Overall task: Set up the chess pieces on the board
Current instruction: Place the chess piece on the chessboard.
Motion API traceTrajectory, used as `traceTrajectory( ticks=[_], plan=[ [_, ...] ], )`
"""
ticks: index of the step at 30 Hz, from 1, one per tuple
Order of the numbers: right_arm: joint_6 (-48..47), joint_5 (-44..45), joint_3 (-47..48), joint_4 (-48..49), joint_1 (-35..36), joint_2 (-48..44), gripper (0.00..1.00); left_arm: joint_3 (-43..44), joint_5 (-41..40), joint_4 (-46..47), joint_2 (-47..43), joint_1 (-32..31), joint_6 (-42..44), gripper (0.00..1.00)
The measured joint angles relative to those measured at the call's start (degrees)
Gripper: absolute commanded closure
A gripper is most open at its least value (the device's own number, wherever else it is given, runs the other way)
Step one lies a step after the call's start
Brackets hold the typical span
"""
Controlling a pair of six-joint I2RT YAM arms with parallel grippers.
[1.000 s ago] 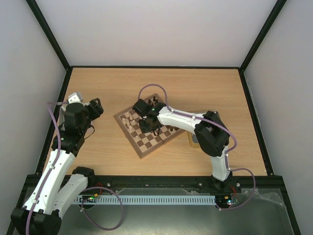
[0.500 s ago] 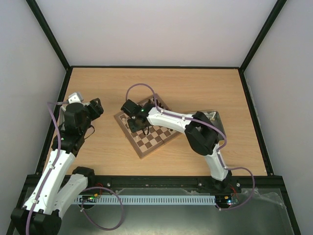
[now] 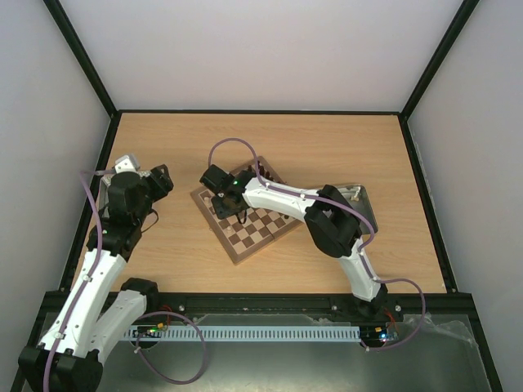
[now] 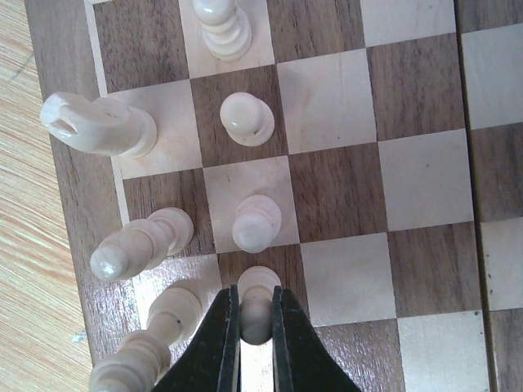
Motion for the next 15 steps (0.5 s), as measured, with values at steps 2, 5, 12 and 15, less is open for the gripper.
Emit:
traceTrajectory(
  ticks=[2, 5, 12, 15],
  plan=[
    [-0.02, -0.04, 0.02, -0.11, 0.00, 0.00, 0.98, -0.07, -0.02, 0.00, 0.00, 0.00, 0.02, 0.24],
    [-0.09, 0.00, 0.02, -0.17, 0.00, 0.00, 0.98, -0.33, -0.07, 0.02, 0.00, 0.00, 0.02, 0.24],
    [-0.17, 0.00, 0.31, -1.25, 0.00, 0.00, 0.90, -0.55, -0.04, 0.02, 0.02, 0.00, 0.00, 0.24],
    [-0.24, -0.02, 0.31, -1.44, 0.00, 0.00, 0.85, -0.57, -0.04, 0.02, 0.04, 0.00, 0.00, 0.24]
  ],
)
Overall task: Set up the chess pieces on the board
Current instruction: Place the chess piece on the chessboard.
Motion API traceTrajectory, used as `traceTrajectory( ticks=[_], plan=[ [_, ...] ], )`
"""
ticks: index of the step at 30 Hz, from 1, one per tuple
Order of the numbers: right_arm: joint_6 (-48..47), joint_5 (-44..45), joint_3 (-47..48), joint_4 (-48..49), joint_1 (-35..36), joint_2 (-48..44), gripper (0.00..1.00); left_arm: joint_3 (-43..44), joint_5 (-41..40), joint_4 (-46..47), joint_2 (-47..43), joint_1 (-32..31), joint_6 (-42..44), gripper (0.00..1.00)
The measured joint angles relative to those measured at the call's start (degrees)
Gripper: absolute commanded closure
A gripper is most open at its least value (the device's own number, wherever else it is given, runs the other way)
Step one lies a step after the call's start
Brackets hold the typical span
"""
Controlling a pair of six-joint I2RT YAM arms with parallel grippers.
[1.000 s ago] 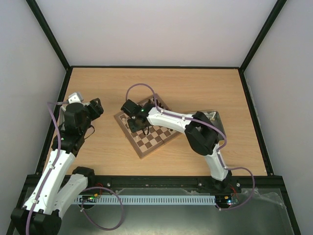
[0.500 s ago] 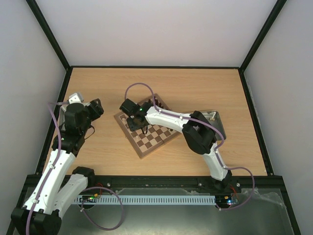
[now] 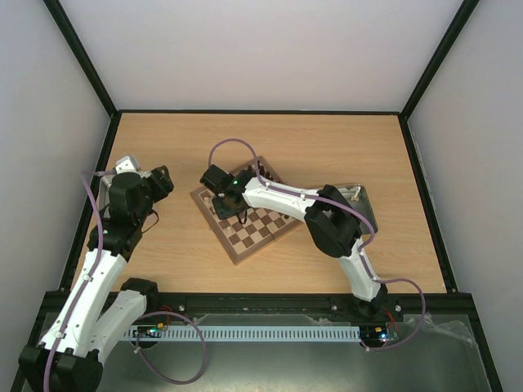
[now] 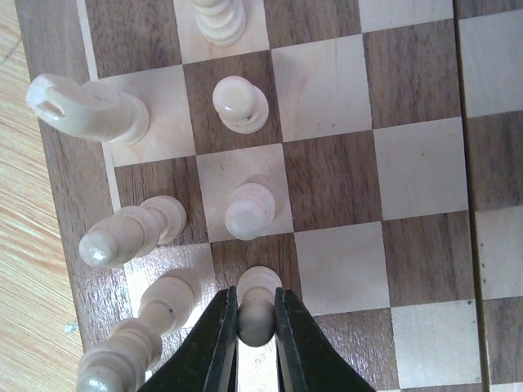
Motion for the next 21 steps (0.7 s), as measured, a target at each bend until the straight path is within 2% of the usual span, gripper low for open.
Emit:
traceTrajectory(
  ticks=[5, 12, 16, 21],
  plan=[
    [0.24, -0.24, 0.00, -0.02, 0.00, 0.00, 0.78, 0.00, 0.00, 0.00, 0.00, 0.00, 0.00, 0.24],
    [2.01, 1.27, -0.39, 0.17, 0.00, -1.27, 0.77, 0.00, 0.09, 0.00, 0.00, 0.00, 0.02, 0.23],
    [3.78, 3.41, -4.59, 0.94, -0.20, -6.67, 0.77, 0.00, 0.63, 0.02, 0.00, 0.00, 0.07, 0.23],
    [6.75, 6.75, -12.48, 3.21, -1.31, -17.70, 0.76, -0.02, 1.70, 0.07, 0.04, 0.00, 0.17, 0.23]
  ],
)
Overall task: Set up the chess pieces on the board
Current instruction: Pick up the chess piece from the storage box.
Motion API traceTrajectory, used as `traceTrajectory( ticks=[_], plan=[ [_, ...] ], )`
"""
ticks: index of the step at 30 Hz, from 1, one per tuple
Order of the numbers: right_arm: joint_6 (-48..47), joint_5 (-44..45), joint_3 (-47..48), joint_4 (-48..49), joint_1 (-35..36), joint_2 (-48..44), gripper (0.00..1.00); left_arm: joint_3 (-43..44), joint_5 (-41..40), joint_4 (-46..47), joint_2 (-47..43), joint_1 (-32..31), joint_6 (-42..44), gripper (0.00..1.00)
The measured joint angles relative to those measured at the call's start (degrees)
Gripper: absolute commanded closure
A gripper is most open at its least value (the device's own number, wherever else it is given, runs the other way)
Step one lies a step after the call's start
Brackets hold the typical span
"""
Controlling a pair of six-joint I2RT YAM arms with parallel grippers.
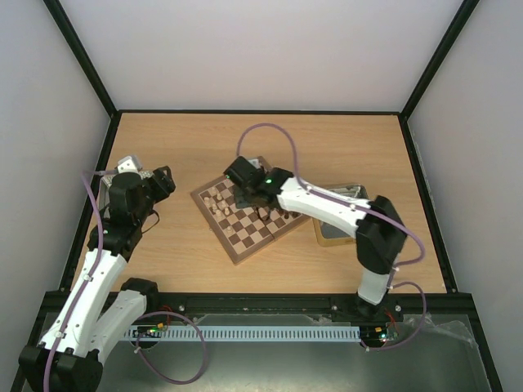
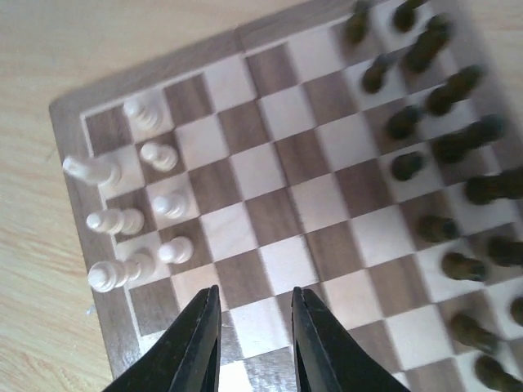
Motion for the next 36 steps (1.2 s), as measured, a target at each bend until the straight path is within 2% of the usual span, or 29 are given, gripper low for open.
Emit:
traceTrajectory(
  ticks=[5, 9, 13, 19, 22, 27, 36],
  plan=[
    [3.98, 4.26, -10.43, 4.04, -5.97, -11.56, 0.70, 0.00, 1.60, 0.42, 0.02, 0.00, 0.15, 0.23],
    [7.23, 8.33, -20.48, 6.08, -15.63, -21.75, 0.67, -0.04, 3.32, 1.40, 0.02, 0.00, 0.48, 0.22],
    [8.35, 9.18, -29.70, 8.17, -25.35, -27.54, 0.65, -0.07, 5.20, 2.12, 0.02, 0.00, 0.68, 0.22],
    [6.23, 5.53, -39.28, 11.82, -36.87, -26.03, 0.67, -0.09, 7.58, 2.95, 0.02, 0.00, 0.57, 0.22],
    [3.82, 3.93, -40.39, 13.25, -39.67, -23.06, 0.67, -0.17, 8.48, 3.08, 0.02, 0.00, 0.20, 0.22],
    [0.31, 1.73, -40.39, 15.21, -41.79, -18.40, 0.65, -0.22, 9.49, 3.15, 0.33, 0.00, -0.09, 0.22],
    [-2.75, -1.20, -40.39, 16.79, -42.05, -16.37, 0.64, -0.22, 9.57, 3.32, 1.33, 0.00, -0.24, 0.22]
  ],
)
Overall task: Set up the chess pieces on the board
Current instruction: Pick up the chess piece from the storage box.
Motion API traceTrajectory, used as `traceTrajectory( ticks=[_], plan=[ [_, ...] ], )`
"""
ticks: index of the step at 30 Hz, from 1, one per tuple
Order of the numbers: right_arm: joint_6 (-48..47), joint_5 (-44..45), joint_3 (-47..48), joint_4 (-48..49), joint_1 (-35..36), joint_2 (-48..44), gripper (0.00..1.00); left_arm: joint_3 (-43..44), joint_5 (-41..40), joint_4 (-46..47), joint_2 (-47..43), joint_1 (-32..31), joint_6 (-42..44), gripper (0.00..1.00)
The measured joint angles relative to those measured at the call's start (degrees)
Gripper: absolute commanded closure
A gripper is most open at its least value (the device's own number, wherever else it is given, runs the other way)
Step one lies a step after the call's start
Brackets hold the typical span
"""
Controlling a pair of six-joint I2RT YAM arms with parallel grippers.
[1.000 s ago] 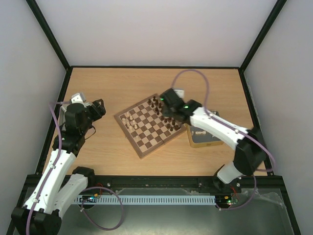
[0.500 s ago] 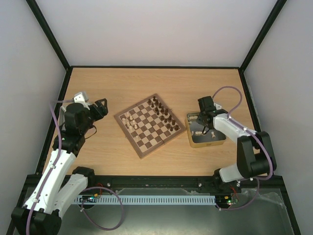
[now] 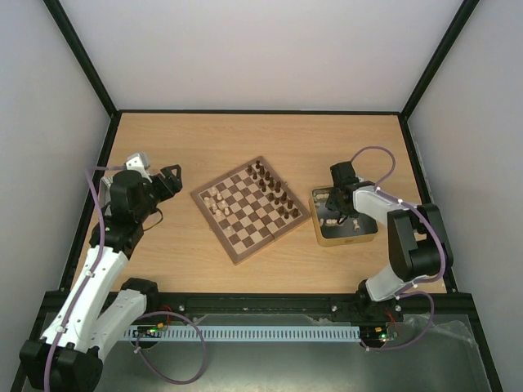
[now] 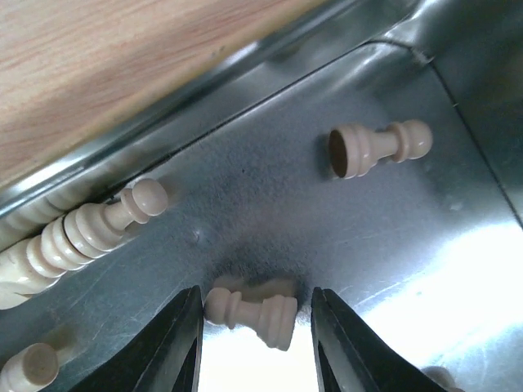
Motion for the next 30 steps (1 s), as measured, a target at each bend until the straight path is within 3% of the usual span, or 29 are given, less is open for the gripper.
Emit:
traceTrajectory(
  ticks=[6, 12, 30],
  plan=[
    [-0.76, -1.36, 0.00, 0.48, 0.00, 1.77, 0.65, 0.00, 0.15, 0.09, 0.48, 0.00, 0.00, 0.22],
    [-0.98, -1.40, 0.00, 1.27, 0.00, 2.19, 0.76, 0.00, 0.13, 0.09, 0.61, 0.00, 0.02, 0.22],
    [0.00, -6.23, -1.29, 4.46, -0.15, -1.60, 0.75, -0.35, 1.92, 0.81, 1.05, 0.00, 0.00, 0.22]
  ],
)
